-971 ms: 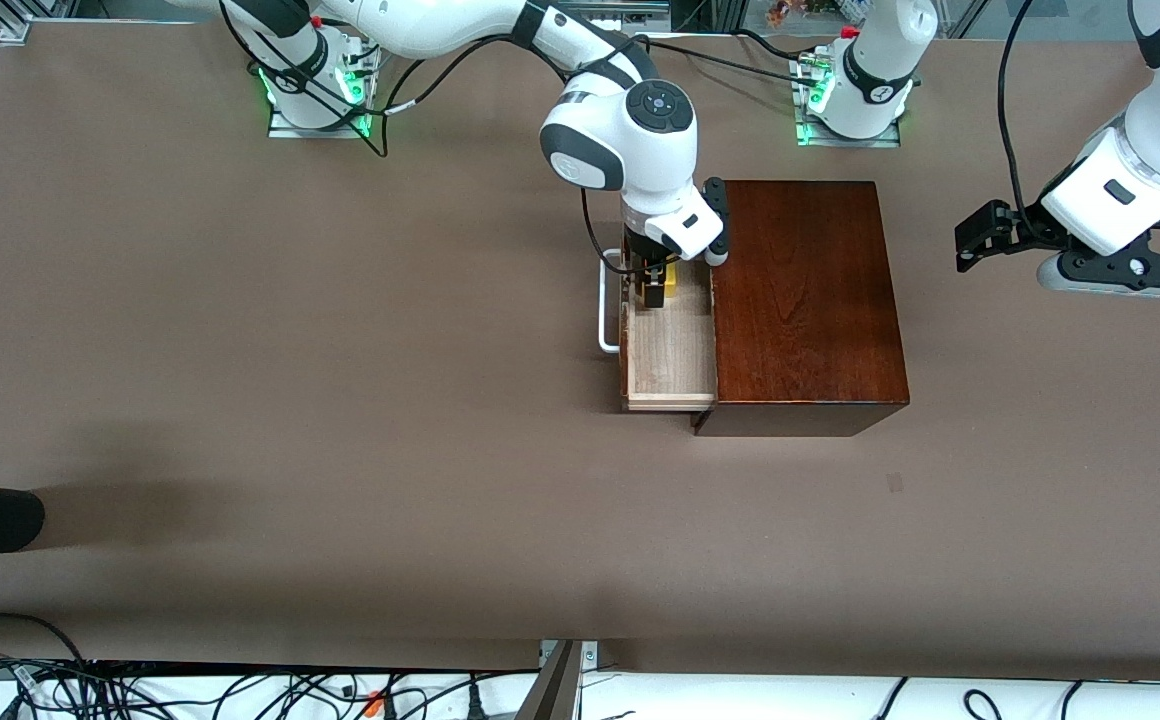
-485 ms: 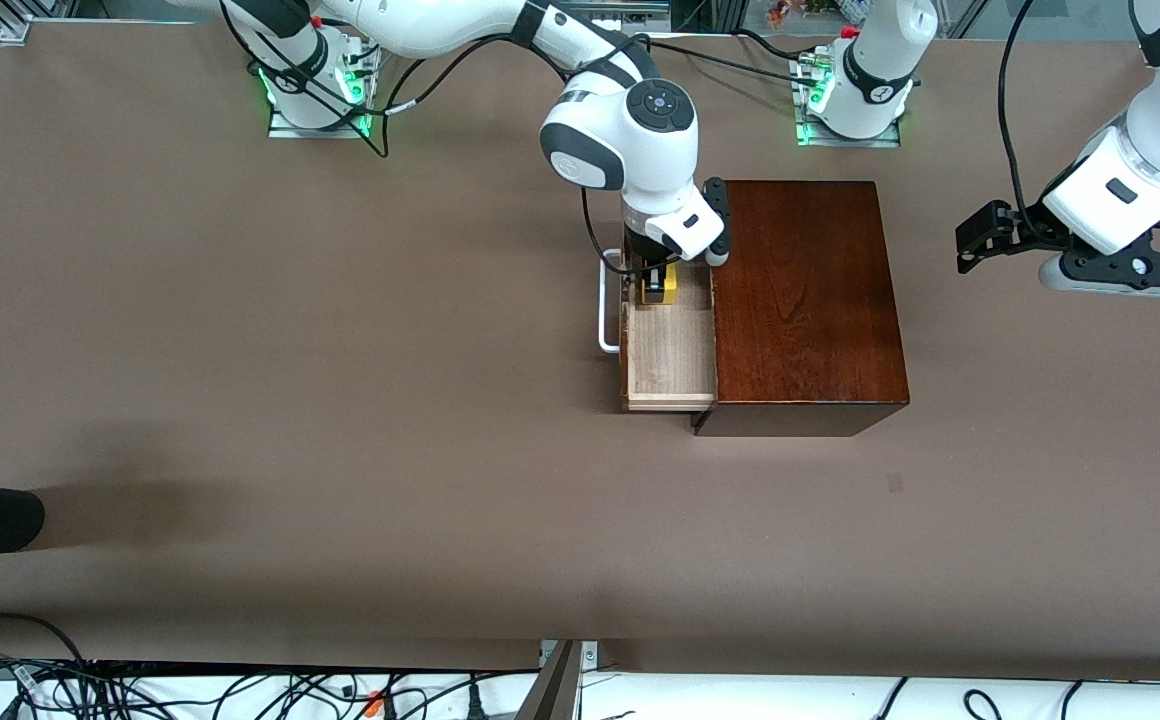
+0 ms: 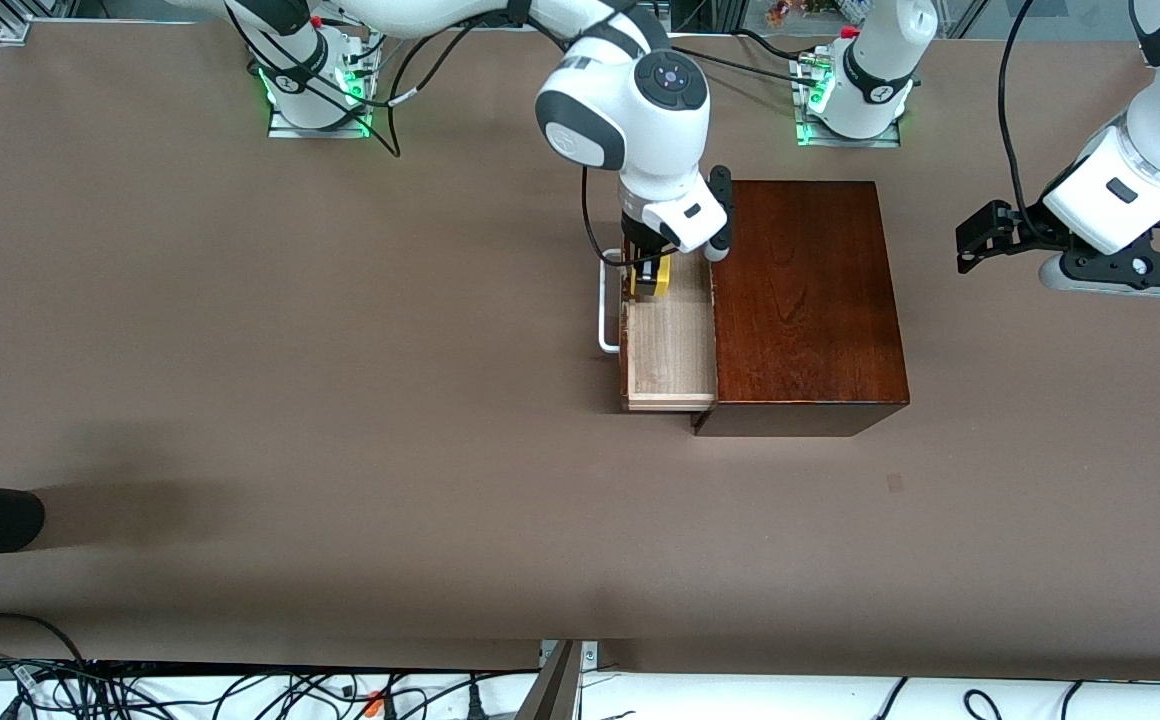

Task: Open drawer, take yellow block, close drawer
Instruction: 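Lift the yellow block out with the right gripper and carry it away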

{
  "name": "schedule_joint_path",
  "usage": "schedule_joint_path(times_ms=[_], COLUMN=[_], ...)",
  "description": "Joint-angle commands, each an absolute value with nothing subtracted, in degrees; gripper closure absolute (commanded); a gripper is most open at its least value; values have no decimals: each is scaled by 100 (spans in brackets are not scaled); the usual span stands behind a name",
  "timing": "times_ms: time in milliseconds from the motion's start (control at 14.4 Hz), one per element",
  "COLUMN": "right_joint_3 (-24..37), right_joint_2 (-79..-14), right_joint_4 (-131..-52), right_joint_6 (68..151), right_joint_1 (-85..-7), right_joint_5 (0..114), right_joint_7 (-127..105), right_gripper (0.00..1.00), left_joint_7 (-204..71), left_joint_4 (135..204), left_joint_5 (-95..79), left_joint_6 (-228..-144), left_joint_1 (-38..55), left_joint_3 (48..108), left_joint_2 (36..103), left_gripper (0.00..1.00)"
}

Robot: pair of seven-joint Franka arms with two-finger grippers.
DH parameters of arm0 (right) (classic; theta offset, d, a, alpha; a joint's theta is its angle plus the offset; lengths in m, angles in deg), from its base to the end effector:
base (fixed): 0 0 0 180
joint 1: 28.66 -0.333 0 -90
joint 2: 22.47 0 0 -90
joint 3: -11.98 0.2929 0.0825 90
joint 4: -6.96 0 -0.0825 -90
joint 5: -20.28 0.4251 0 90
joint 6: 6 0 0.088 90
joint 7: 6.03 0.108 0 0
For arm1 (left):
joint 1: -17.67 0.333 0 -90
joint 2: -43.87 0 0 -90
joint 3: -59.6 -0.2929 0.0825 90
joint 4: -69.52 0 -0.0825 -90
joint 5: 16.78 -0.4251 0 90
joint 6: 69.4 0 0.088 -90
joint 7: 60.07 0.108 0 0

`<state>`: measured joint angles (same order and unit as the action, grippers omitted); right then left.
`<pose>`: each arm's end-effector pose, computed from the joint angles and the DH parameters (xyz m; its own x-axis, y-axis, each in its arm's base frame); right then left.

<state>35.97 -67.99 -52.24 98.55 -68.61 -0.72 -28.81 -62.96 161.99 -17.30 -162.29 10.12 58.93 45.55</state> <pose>0.4614 0.6384 0.3730 0.0955 0.9952 0.0219 0.9921 -0.0969 0.0791 0.6023 -0.0718 0.5650 0.9973 -0.0700 -0.0215 -0.0702 -0.9975 -0.0105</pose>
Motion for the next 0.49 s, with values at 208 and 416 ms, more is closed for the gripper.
schedule_joint_path(times_ms=[208, 416], right_joint_3=[3641, 3589], right_joint_2=[-6142, -5817], right_joint_4=[-5034, -5043], right_joint_6=[9052, 8779], right_joint_1=[-6393, -5621], right_joint_5=[296, 962], right_joint_7=[-2457, -2475], right_gripper=[92, 92], left_joint_7=[-6174, -6182], left_joint_4=[16198, 16198], left_joint_5=[-1766, -1757], left_joint_6=[-16230, -16230], left_joint_1=[1020, 994], left_joint_3=[5899, 5899], left_joint_2=[4475, 4483], left_gripper=[0, 0])
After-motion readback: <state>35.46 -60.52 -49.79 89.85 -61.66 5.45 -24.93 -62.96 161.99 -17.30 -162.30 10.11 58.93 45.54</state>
